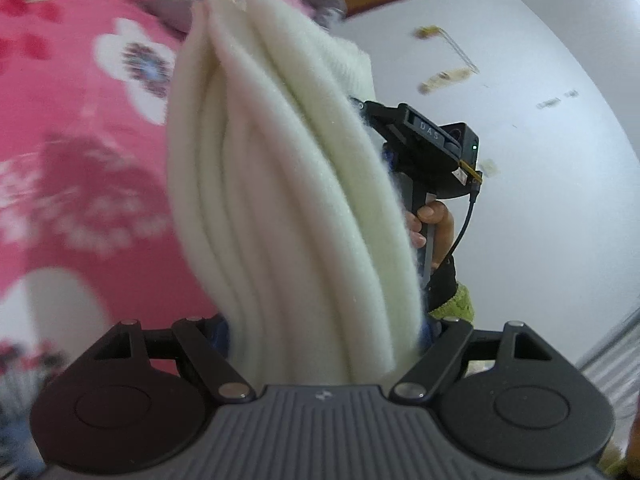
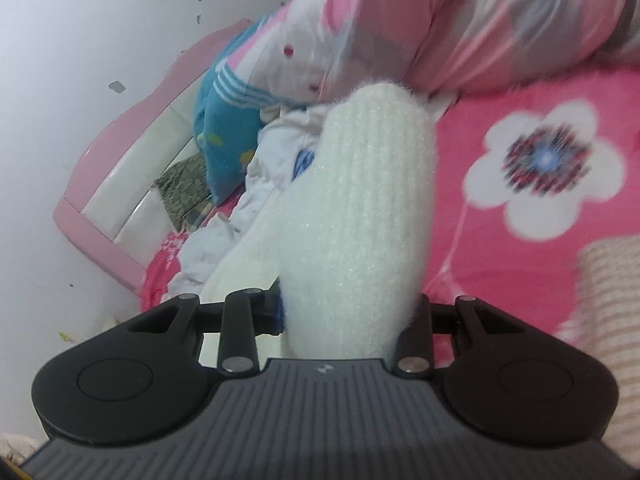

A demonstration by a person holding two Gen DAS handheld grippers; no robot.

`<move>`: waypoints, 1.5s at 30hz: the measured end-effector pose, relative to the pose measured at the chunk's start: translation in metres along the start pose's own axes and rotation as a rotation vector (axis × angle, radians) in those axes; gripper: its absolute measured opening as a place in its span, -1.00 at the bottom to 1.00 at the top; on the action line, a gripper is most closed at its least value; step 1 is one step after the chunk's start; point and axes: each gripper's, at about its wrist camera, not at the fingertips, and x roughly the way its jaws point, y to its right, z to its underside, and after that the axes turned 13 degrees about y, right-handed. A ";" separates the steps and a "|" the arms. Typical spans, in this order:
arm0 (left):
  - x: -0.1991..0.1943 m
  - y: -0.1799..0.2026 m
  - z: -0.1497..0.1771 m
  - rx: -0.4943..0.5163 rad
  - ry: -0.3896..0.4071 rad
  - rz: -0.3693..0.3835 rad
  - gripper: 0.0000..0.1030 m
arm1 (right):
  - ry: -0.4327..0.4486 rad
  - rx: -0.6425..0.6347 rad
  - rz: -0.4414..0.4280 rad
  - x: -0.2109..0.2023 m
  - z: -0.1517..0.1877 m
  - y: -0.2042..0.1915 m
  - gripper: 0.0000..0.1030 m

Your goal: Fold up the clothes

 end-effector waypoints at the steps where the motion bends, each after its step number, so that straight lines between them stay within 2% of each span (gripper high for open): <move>1: 0.013 0.005 -0.002 0.003 -0.008 0.018 0.57 | 0.011 -0.020 0.014 -0.012 -0.008 -0.001 -0.32; 6: 0.074 0.015 -0.011 -0.002 -0.048 0.082 0.58 | 0.040 -0.087 0.105 -0.061 -0.042 0.011 -0.32; 13: 0.154 0.016 -0.009 0.002 -0.110 0.114 0.59 | 0.044 -0.103 0.197 -0.103 -0.076 0.058 -0.32; 19: 0.212 0.002 -0.010 -0.033 -0.146 0.100 0.59 | 0.038 -0.089 0.232 -0.115 -0.088 0.101 -0.32; 24: 0.240 -0.013 -0.004 -0.063 -0.204 0.142 0.61 | 0.003 -0.068 0.250 -0.113 -0.095 0.129 -0.32; 29: 0.252 -0.041 0.010 -0.090 -0.225 0.125 0.61 | -0.051 -0.040 0.269 -0.096 -0.085 0.166 -0.32; 33: 0.248 -0.053 0.016 -0.121 -0.216 0.146 0.60 | -0.089 -0.003 0.300 -0.080 -0.072 0.193 -0.32; 41: 0.250 -0.035 0.030 -0.034 -0.186 0.143 0.66 | -0.107 -0.076 0.194 -0.070 -0.085 0.176 -0.32; 43: 0.248 -0.039 0.033 -0.050 -0.181 0.146 0.65 | -0.121 -0.080 0.189 -0.066 -0.084 0.182 -0.31; 45: 0.244 -0.047 0.035 -0.094 -0.174 0.157 0.65 | -0.144 -0.077 0.219 -0.057 -0.076 0.196 -0.21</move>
